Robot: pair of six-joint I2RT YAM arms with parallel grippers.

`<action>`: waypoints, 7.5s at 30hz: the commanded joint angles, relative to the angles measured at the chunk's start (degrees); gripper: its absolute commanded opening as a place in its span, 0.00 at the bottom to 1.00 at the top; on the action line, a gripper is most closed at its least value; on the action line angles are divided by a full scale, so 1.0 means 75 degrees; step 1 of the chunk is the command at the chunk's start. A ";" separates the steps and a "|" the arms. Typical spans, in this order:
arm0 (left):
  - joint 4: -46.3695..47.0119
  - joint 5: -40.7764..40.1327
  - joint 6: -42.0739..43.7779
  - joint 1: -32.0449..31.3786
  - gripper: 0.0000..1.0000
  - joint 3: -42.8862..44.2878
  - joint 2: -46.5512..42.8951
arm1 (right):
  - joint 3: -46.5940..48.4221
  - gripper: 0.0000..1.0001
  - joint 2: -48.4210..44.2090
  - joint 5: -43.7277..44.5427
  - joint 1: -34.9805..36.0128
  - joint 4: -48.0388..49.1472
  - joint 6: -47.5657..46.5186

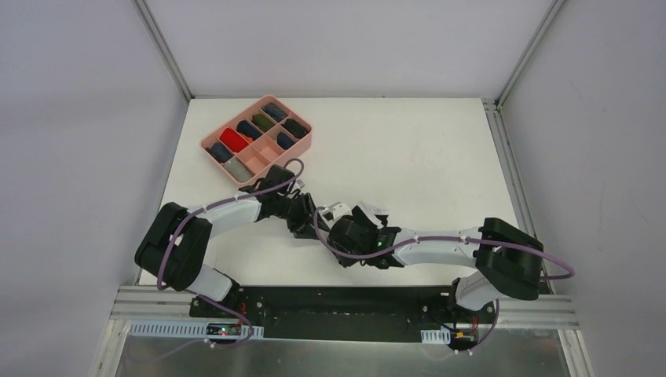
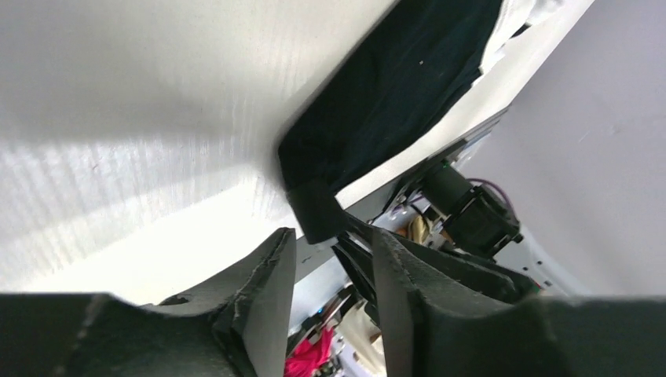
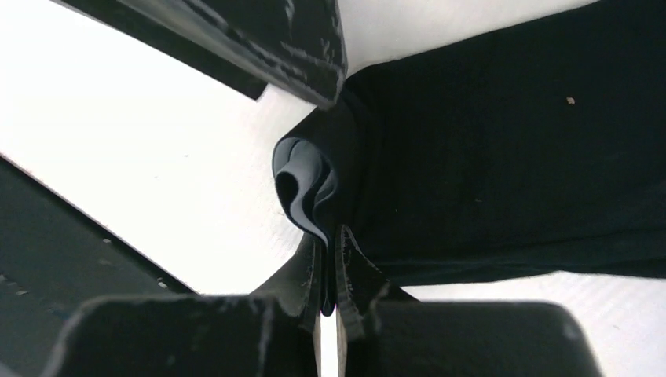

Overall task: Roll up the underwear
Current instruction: Roll the underwear to the center of the board.

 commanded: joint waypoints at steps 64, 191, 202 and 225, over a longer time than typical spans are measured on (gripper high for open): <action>0.0003 -0.1093 -0.0345 -0.0911 0.00 0.0605 0.1361 | -0.1877 0.61 -0.0511 -0.5762 -0.3354 0.2278 0.3605; -0.1101 -0.0576 0.0489 -0.1018 0.00 0.2143 0.2411 | -0.1145 0.22 0.1165 -0.7884 -0.4374 0.2999 0.3818; -0.1222 -0.0921 0.0596 -0.1010 0.00 0.2100 0.2678 | -0.1146 0.57 -0.1180 -0.6411 -0.4366 0.0067 0.2739; -0.1222 -0.0993 0.0583 -0.1006 0.00 0.1999 0.2489 | 0.0327 0.00 -0.0176 -0.3815 -0.2327 -0.0536 0.2255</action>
